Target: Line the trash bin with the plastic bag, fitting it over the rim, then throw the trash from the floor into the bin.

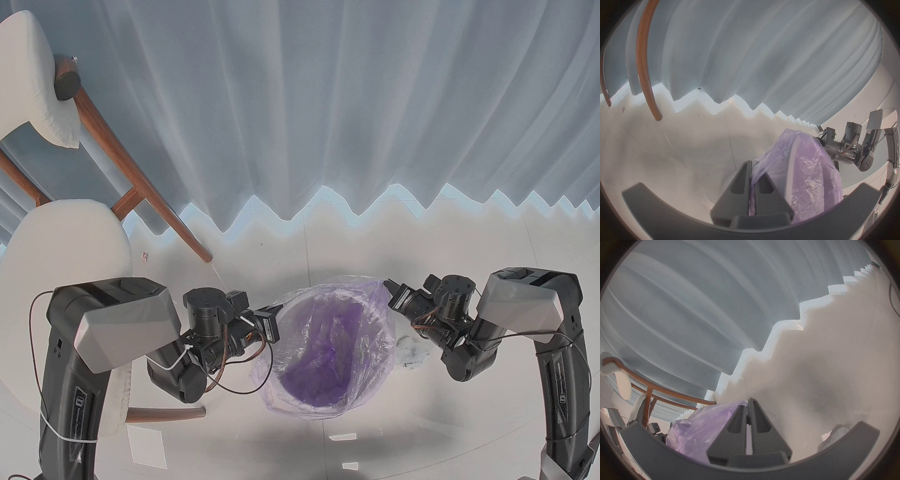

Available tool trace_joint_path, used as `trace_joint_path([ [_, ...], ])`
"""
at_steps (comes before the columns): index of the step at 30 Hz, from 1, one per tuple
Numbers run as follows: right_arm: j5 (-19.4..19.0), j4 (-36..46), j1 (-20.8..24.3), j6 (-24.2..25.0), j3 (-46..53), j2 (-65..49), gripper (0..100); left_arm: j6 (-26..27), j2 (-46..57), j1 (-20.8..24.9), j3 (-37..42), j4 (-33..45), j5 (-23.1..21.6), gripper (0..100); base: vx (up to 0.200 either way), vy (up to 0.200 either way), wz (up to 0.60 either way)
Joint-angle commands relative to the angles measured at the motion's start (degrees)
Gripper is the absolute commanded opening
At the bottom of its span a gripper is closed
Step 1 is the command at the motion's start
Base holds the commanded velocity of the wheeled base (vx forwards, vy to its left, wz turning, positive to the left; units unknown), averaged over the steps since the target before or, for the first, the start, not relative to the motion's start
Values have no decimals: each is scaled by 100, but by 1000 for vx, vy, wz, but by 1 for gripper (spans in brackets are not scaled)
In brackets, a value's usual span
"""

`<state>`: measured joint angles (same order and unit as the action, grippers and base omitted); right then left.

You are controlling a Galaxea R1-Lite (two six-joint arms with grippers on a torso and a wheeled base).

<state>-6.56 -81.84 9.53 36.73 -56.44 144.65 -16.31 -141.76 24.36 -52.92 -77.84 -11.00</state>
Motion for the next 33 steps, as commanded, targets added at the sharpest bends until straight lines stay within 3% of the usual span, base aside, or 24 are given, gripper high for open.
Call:
trace_joint_path([
  [1,-3,-8,-30,-8,-16,-7,0,-4,8,-19,10,-12,27,0,0,0,0],
  [2,-3,-8,-30,-8,-16,-7,0,-4,8,-10,10,-12,27,100,0,0,0],
  [4,-3,1,-4,-26,54,-7,0,23,17,-1,115,-109,36,100,0,0,0],
  [5,-3,1,-4,-43,63,1,100,31,17,-1,150,-188,36,100,0,0,0],
  [10,-3,-289,-4,-61,134,-25,100,190,219,-27,370,-654,45,100,0,0,0],
  [16,-3,-474,13,-43,318,-104,100,409,975,-45,1020,-601,36,100,0,0,0],
  [30,-21,-658,40,-17,520,-438,100,409,1424,-98,1091,-513,80,100,0,0,0],
  [33,-47,-667,57,10,810,-860,100,418,1801,78,1434,-434,71,100,0,0,0],
])
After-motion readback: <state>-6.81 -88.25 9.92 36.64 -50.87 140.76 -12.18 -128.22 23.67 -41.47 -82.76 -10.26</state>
